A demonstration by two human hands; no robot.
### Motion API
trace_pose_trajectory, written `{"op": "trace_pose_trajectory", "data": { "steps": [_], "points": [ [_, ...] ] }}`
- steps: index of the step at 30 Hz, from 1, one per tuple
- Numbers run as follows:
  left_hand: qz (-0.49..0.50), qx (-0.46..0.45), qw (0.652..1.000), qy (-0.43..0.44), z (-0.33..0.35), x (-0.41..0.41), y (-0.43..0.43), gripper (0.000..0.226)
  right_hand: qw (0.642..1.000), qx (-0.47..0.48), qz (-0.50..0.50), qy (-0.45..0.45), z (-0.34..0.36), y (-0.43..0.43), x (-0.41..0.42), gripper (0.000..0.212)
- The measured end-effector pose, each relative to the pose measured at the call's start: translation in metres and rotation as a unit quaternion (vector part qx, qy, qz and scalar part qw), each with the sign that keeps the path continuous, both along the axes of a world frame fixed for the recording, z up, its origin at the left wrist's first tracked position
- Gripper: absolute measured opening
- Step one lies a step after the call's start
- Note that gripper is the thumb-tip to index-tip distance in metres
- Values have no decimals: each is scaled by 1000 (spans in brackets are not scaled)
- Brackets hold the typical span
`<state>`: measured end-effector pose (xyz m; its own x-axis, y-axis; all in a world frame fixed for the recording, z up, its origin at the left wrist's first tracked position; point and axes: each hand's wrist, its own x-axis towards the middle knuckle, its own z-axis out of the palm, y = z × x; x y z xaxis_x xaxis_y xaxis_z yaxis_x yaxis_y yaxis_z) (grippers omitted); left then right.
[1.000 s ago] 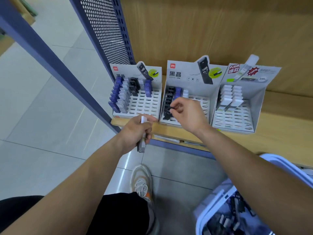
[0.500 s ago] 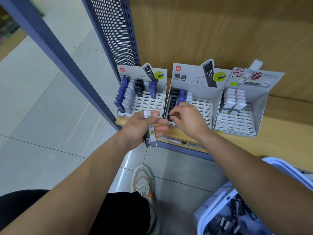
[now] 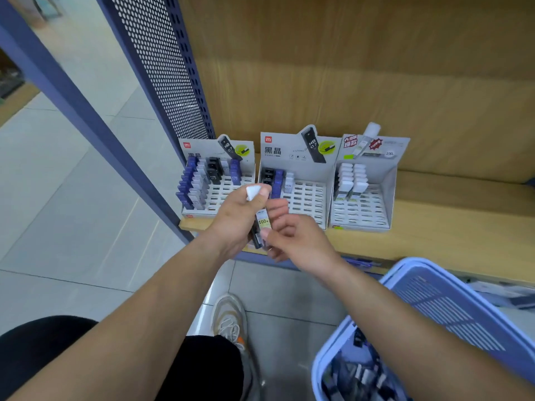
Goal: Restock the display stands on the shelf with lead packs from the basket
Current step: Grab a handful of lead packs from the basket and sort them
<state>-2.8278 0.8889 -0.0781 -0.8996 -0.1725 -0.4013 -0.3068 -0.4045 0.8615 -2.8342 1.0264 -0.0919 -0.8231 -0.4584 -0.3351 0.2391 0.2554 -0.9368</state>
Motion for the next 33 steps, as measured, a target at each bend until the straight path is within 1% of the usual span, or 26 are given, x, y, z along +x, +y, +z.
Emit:
{"op": "trace_pose_trajectory", "data": {
  "steps": [4,8,9,11,13,14,17,19,21,23,25,28,31,33],
  "points": [
    [-55,-92,994,8,10,-7,21,23,1000,-1,-30,-9,7,27,-5,19],
    [-101,-116,988,12,15,-16,45,31,997,16,-75,-5,13,67,-9,18],
    [-110,-134,985,8,16,-18,50,31,996,16,-87,-4,15,78,-9,17],
    [-131,-203,970,-1,17,-22,62,30,994,9,-110,-2,16,102,-9,16],
    [-153,-260,953,11,18,-27,74,30,991,-18,-133,-8,18,122,-9,15],
    [-164,-269,949,18,19,-30,82,30,989,-30,-142,-10,18,130,-10,15],
    [-211,-231,949,30,25,-34,107,27,985,-61,-160,-11,19,149,-9,13],
    [-247,-243,937,40,26,-35,120,23,985,-74,-158,-19,19,157,-7,14],
    [-265,-274,923,46,22,-36,128,22,988,-40,-149,-15,20,165,-7,14],
    [-284,-297,910,49,16,-38,133,22,987,10,-161,7,22,173,-11,15],
    [-305,-328,893,53,12,-39,140,22,984,7,-175,34,27,182,-20,15],
    [-326,-345,878,58,2,-37,150,21,987,17,-130,87,28,190,-38,18],
    [-329,-348,876,54,-8,-36,155,14,984,76,-63,150,22,189,-57,5],
    [-298,-348,888,43,-15,-40,151,12,977,101,-65,179,14,189,-71,4]
  ]
}}
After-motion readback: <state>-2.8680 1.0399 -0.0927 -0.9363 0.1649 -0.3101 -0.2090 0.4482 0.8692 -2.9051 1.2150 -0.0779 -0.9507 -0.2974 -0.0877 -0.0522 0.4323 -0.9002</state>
